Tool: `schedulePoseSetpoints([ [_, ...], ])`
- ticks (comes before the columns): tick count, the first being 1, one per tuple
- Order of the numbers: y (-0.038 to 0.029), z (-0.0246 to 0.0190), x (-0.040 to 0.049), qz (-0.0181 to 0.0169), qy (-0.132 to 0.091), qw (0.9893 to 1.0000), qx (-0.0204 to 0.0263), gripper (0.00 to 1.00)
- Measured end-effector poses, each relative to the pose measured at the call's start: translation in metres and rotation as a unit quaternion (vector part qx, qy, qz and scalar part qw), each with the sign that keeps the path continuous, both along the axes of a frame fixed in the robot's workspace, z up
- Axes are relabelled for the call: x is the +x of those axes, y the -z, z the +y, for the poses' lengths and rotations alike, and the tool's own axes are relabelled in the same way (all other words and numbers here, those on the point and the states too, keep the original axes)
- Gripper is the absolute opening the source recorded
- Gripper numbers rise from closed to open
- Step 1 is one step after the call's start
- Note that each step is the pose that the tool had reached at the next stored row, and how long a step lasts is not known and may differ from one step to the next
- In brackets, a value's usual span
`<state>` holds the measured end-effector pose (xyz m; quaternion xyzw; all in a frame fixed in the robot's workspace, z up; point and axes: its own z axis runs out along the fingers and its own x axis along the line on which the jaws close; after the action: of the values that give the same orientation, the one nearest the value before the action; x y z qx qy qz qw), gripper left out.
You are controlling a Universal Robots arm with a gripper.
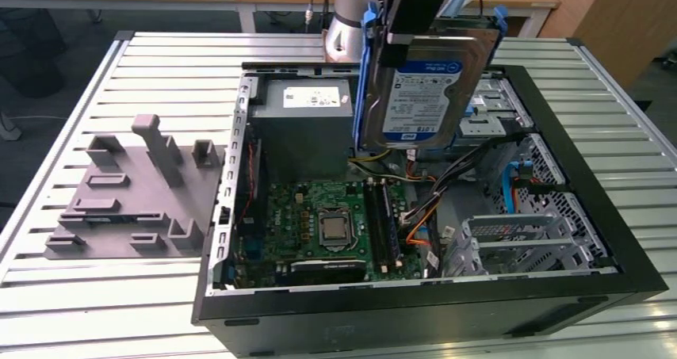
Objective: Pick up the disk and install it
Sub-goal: 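Insert the disk into the insertion slot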
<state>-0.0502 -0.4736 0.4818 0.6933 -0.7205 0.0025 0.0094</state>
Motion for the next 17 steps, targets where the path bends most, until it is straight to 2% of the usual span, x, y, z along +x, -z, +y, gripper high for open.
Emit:
schedulePoseSetpoints([
  [7,-0.0001,-0.0044,0.0095,0.0001,0.0,1.0,-0.0001,0.36],
  [17,0.0001,-0.0238,0.0108,0.0001,0.002,1.0,0.0,0.36],
])
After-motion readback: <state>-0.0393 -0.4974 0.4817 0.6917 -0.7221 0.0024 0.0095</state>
